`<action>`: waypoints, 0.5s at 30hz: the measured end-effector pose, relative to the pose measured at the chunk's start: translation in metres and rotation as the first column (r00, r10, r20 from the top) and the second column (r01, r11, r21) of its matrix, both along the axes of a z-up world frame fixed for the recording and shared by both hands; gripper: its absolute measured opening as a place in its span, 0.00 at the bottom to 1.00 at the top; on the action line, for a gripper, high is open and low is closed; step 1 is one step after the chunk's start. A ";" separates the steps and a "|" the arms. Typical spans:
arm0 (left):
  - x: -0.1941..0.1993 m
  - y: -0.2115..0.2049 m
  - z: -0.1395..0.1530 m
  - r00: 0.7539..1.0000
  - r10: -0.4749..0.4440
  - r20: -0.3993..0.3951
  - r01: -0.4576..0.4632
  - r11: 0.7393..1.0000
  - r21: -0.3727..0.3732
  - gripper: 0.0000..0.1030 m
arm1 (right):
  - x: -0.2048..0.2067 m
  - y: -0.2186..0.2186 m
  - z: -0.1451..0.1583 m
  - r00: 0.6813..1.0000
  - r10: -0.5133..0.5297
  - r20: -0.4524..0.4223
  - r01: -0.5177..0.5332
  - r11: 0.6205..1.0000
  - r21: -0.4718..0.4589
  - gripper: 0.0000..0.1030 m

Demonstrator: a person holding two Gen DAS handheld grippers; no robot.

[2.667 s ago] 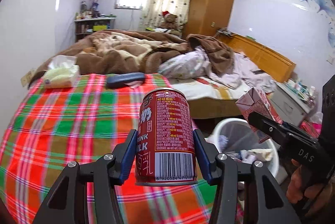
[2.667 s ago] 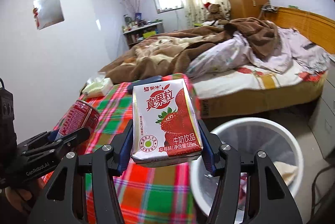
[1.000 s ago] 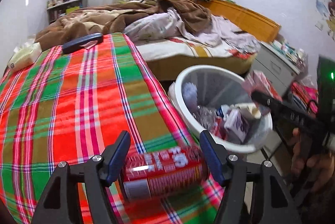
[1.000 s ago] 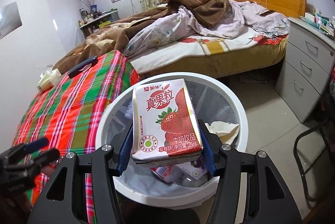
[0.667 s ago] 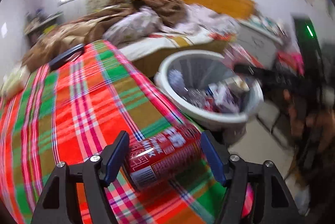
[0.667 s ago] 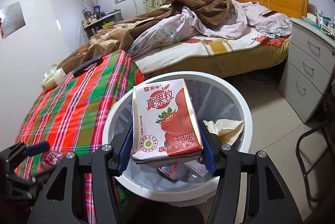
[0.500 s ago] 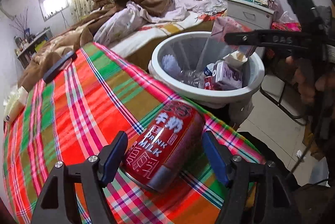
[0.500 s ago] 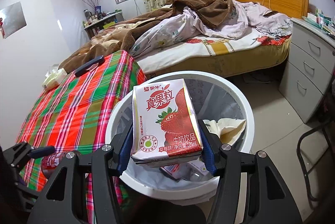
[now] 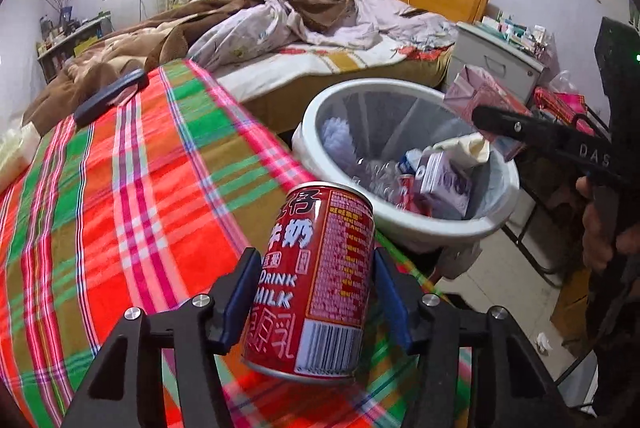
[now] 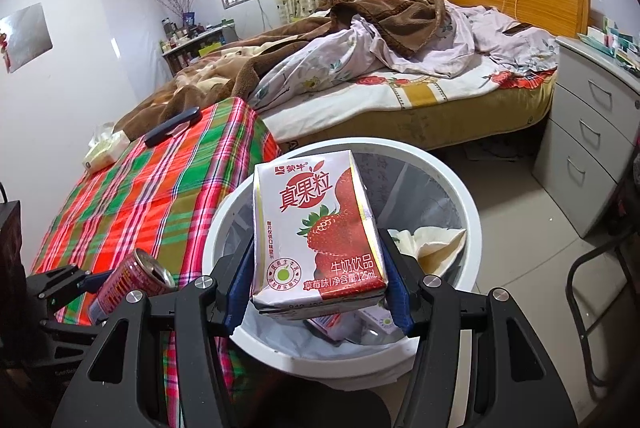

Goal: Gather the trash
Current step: 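Open both tools to drop the red can and strawberry carton into the bin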

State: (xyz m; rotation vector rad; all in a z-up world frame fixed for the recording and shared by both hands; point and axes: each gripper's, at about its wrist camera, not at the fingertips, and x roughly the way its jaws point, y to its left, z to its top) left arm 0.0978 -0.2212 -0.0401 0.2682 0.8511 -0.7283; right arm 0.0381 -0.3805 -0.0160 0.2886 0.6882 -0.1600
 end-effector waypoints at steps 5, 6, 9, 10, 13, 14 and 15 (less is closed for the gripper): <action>0.004 -0.021 0.015 1.000 -0.025 0.007 0.025 0.999 -0.035 0.54 | -0.002 -0.009 0.005 1.000 -0.021 0.014 0.021 1.000 -0.005 0.56; 0.005 -0.027 0.018 1.000 -0.029 0.011 0.030 0.999 -0.044 0.54 | -0.002 -0.011 0.004 0.999 -0.031 0.014 0.031 0.999 -0.008 0.56; 0.011 -0.046 0.026 0.999 -0.036 0.011 0.037 0.998 -0.058 0.53 | 0.000 -0.018 0.004 0.999 -0.051 0.009 0.051 0.999 -0.009 0.56; 0.012 -0.053 0.029 0.999 -0.043 0.014 0.044 0.997 -0.066 0.53 | 0.000 -0.021 0.003 0.998 -0.056 0.007 0.056 0.998 -0.010 0.56; 0.016 -0.074 0.038 0.997 -0.076 0.011 0.077 0.991 -0.108 0.53 | 0.003 -0.027 0.001 0.998 -0.070 -0.007 0.070 0.997 -0.023 0.56; 0.017 -0.079 0.039 0.997 -0.079 0.016 0.081 0.991 -0.110 0.53 | 0.004 -0.029 0.000 0.997 -0.070 -0.012 0.070 0.997 -0.022 0.56; 0.019 -0.086 0.039 0.997 -0.080 0.012 0.081 0.991 -0.105 0.53 | 0.005 -0.031 -0.001 0.997 -0.070 -0.017 0.070 0.997 -0.019 0.56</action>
